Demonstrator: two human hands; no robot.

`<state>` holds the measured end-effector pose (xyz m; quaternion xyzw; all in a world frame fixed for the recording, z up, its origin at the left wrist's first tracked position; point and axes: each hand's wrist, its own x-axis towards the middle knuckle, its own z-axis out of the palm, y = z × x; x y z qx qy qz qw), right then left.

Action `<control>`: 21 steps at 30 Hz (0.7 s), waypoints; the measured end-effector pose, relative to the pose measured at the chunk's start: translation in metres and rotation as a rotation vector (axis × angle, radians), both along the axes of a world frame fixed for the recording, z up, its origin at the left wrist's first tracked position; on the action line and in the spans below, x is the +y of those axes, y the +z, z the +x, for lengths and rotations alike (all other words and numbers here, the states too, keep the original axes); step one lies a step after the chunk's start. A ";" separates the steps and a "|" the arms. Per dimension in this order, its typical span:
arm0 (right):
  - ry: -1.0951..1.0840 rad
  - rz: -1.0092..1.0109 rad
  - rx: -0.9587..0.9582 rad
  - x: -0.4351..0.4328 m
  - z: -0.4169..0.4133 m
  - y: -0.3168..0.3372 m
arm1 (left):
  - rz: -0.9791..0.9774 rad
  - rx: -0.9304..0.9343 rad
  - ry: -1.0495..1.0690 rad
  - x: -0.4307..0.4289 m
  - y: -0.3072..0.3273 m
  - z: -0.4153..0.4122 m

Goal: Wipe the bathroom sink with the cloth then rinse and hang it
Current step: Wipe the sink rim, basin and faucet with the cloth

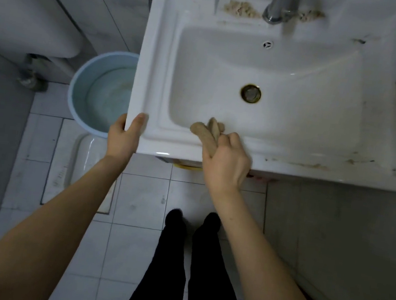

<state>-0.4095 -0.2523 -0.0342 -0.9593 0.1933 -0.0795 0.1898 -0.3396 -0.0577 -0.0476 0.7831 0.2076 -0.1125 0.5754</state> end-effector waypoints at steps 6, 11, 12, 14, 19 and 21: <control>0.068 -0.049 -0.023 -0.028 -0.005 -0.003 | 0.003 -0.003 -0.016 0.003 -0.003 -0.001; -0.110 -0.042 0.026 -0.086 -0.030 0.001 | -0.037 -0.007 -0.014 0.003 -0.002 -0.002; -0.136 -0.040 0.030 -0.083 -0.030 0.001 | -0.044 -0.008 -0.012 0.003 -0.002 -0.001; -0.139 -0.025 0.046 -0.059 -0.021 0.001 | -0.047 -0.007 -0.006 0.002 -0.003 -0.001; 0.010 -0.004 0.029 -0.006 -0.003 -0.002 | -0.044 -0.013 -0.010 0.004 -0.002 0.000; 0.013 -0.055 0.013 -0.007 -0.002 0.000 | -0.037 -0.014 -0.004 0.003 -0.001 -0.001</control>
